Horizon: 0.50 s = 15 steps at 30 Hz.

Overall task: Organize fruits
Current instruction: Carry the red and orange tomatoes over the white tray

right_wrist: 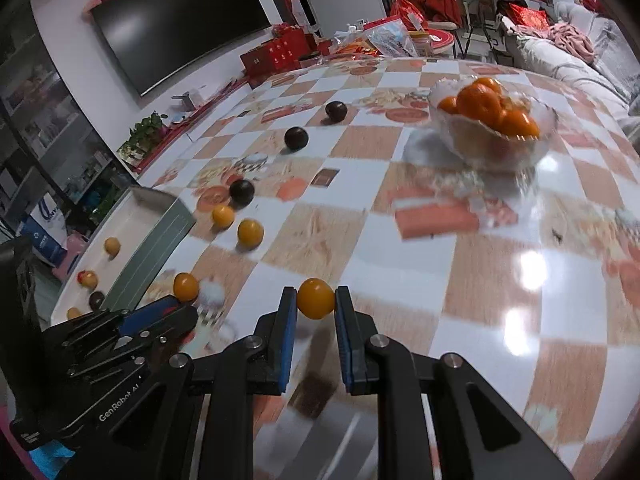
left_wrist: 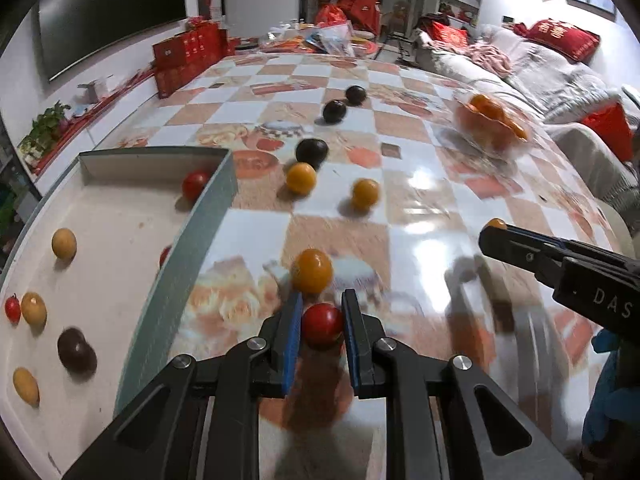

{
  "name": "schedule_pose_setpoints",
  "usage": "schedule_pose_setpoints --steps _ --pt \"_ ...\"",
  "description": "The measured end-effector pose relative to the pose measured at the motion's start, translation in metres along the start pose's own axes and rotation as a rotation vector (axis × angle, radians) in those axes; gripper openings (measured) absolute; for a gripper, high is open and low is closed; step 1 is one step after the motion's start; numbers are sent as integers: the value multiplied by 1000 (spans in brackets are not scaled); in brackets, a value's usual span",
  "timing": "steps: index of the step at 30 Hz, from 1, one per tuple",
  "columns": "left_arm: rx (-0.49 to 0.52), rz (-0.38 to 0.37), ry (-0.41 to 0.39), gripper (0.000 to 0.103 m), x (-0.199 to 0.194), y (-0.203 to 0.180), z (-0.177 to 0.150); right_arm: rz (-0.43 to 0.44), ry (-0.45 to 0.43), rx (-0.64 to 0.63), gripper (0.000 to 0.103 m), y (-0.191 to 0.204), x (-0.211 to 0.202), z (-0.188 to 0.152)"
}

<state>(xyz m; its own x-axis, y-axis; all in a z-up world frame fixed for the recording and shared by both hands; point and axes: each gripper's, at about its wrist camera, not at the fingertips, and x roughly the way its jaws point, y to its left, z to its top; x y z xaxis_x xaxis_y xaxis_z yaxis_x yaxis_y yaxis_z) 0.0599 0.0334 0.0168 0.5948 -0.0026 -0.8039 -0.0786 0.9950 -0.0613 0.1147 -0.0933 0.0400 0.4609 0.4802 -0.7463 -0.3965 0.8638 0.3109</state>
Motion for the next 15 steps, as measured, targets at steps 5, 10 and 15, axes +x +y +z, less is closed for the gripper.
schedule_pose_setpoints --steps 5,10,15 --pt "32 -36 3 21 -10 -3 -14 -13 -6 6 20 4 -15 -17" --pt "42 -60 11 21 -19 -2 -22 -20 -15 30 20 4 -26 -28" --pt "54 -93 -6 21 -34 -2 -28 -34 -8 39 20 10 -32 -43"
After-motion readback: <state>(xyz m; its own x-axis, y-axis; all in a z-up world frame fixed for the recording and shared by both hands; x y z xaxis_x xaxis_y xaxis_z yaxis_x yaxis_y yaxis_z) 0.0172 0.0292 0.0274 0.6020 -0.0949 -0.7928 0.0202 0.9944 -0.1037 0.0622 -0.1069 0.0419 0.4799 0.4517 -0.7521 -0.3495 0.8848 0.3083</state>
